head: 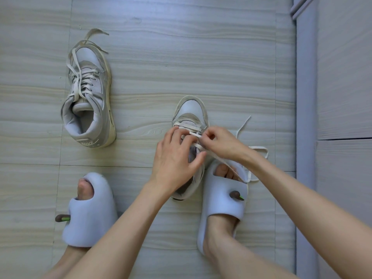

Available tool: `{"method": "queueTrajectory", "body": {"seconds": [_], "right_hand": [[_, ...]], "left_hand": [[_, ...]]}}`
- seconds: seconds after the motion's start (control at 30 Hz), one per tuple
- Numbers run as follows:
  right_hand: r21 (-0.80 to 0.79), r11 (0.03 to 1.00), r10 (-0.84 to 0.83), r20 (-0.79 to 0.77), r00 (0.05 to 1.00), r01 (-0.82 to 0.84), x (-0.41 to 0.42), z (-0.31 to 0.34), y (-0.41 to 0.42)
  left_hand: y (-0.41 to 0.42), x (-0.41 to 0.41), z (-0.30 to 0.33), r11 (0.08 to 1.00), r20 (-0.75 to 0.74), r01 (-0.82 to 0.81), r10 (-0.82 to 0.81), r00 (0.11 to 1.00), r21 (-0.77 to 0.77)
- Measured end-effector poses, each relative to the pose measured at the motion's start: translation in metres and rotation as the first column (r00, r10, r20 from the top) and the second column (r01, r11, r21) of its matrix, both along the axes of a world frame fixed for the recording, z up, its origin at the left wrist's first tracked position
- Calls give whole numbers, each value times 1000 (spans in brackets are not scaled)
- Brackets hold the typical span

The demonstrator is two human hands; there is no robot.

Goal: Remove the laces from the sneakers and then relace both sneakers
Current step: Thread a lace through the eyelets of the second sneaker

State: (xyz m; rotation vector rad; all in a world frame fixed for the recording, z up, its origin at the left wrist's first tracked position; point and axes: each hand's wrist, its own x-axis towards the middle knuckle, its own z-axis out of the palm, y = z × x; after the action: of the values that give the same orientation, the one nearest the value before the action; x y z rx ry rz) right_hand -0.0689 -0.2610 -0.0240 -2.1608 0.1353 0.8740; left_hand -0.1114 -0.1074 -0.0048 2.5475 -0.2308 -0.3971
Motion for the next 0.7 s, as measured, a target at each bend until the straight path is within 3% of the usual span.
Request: {"method": "queueTrajectory", "body": {"seconds": [0.17,0.37,0.47,0.53,0.63,0.67,0.7], "right_hand": [[232,939,-214,-186,959,254,8,15,-18],[150,974,-137,-212,968,171,2,41,-60],[291,917,-227,-179,957,272,-2,58,-72],[381,880,-241,-154,958,283,-1,66,-78],[462,845,-247,-107,963,268,2,74,-83],[467,844,-259,-76,963,264,3,76,-84],[467,845,-278,-37,960,263,3,78,-85]], "left_hand": [[-2,0,1,999,23,-36,35,999,25],[1,-3,0,999,38,-39,39,999,1],[-8,0,10,992,124,-118,122,985,-36],[-19,6,21,981,113,-128,146,983,-147],[-39,21,42,913,-274,-230,138,952,-337],[-44,26,49,849,-478,-350,135,868,-396],[-49,32,54,719,-681,-522,92,726,-459]]}}
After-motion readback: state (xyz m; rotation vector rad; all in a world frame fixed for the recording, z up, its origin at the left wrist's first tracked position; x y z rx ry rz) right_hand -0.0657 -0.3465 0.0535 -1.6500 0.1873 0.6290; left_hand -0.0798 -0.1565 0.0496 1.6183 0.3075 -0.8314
